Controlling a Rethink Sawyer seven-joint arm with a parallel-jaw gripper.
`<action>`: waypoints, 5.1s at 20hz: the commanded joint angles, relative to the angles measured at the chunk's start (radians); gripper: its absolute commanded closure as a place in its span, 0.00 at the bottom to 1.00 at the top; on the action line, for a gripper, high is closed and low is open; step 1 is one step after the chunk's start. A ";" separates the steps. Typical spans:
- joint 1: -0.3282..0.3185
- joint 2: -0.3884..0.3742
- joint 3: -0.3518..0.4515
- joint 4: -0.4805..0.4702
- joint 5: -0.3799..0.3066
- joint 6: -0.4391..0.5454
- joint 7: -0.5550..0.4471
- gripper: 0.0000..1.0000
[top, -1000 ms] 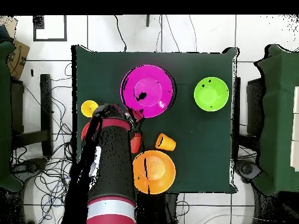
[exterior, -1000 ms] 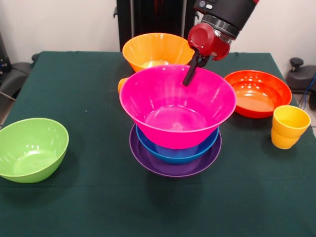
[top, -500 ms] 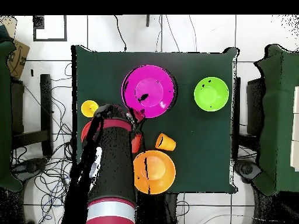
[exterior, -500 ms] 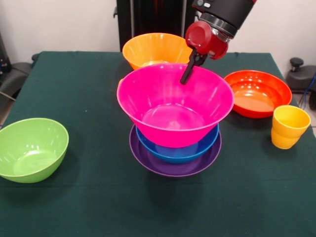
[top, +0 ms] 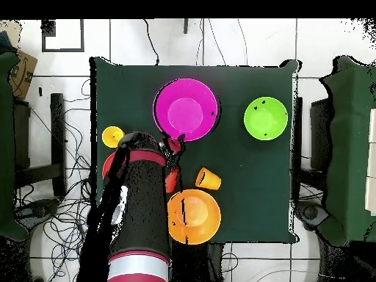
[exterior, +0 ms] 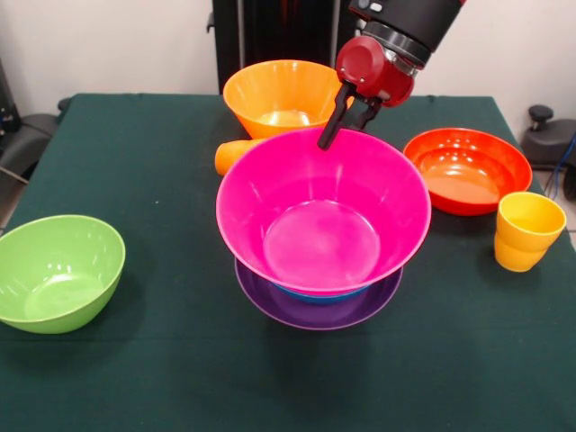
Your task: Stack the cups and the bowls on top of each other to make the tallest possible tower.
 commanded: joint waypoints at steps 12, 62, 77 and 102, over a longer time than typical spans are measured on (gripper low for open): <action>0.026 0.027 0.027 -0.047 0.011 -0.065 0.135 0.00; 0.099 0.068 -0.092 -0.028 0.082 0.157 0.038 0.00; 0.098 0.100 -0.089 -0.069 0.098 0.206 0.012 0.00; -0.964 0.288 0.500 0.234 -0.093 -0.115 -0.797 0.00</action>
